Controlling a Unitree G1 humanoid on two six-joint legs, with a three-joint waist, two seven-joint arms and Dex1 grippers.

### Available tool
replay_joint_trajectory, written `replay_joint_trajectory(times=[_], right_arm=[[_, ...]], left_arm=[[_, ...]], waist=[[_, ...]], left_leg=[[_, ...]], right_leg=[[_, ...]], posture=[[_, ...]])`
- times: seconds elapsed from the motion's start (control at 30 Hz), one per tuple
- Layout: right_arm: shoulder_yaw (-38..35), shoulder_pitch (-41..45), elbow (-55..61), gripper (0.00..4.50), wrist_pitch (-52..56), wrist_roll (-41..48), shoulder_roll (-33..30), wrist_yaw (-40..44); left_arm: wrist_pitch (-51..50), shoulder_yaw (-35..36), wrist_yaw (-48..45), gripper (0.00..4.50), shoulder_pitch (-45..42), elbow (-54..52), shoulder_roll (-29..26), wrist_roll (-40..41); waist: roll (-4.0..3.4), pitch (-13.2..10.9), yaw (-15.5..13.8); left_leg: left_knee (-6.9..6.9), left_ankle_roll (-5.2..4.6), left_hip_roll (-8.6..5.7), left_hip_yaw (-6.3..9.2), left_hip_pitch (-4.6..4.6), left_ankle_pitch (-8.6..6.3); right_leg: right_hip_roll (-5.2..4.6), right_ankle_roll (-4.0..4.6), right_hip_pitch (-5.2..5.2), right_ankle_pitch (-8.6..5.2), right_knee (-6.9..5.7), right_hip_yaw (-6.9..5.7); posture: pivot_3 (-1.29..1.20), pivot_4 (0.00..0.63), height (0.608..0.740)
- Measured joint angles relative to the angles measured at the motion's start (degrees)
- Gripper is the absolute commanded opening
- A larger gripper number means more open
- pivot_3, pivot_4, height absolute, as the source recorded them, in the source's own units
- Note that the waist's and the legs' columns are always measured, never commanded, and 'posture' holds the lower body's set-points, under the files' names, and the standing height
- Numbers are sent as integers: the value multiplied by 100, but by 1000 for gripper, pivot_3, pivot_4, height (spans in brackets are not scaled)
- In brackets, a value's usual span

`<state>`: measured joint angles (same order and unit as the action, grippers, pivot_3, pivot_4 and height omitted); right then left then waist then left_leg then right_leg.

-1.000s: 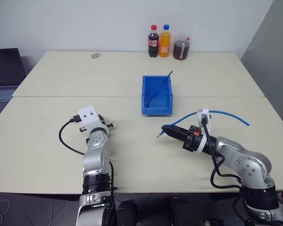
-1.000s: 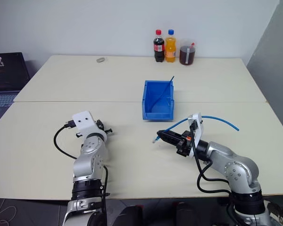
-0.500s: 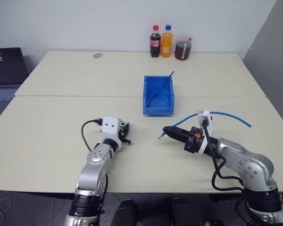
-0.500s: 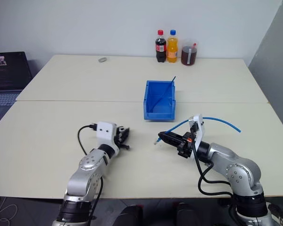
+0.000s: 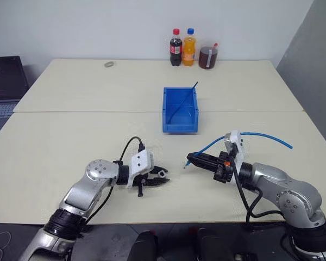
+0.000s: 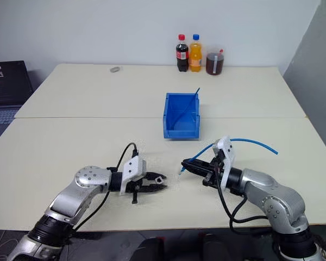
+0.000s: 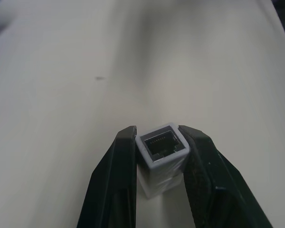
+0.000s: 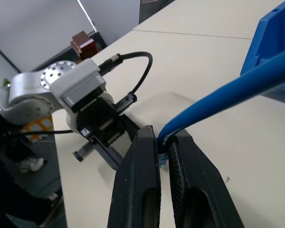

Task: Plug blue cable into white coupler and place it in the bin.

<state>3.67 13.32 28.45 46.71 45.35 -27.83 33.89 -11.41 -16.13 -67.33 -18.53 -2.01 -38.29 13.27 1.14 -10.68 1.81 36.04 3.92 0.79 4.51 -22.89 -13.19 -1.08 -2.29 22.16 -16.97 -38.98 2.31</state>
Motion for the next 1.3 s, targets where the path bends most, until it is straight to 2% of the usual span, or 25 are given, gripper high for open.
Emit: replay_joint_trajectory(times=[0.2,0.6,0.9,1.3], right_arm=[[561,342,-74,0,-458,-689,-32,309],[1640,667,-704,0,-1490,-1951,220,909],[1733,881,-910,0,-1738,-2163,334,1244],[1548,880,-905,0,-1723,-2152,341,1350]], left_arm=[[549,-154,-333,996,-265,390,76,-252],[611,-173,-679,996,-329,496,155,-258],[915,-275,-1190,996,-689,1028,184,-257],[1067,-259,-1225,996,-699,1154,205,-251]], waist=[[0,0,0],[0,1,-1],[0,1,2],[-1,1,4]], left_leg=[[1,0,0,0,3,0],[2,0,-1,3,4,0],[3,0,0,3,6,0],[4,-1,1,3,8,1]], right_leg=[[0,-1,-2,0,-2,1],[-2,0,-3,0,-3,-2],[0,0,-3,1,-7,-2],[0,1,-3,1,-10,-1]], posture=[[0,150,740],[0,150,740],[0,150,740],[0,150,740]])
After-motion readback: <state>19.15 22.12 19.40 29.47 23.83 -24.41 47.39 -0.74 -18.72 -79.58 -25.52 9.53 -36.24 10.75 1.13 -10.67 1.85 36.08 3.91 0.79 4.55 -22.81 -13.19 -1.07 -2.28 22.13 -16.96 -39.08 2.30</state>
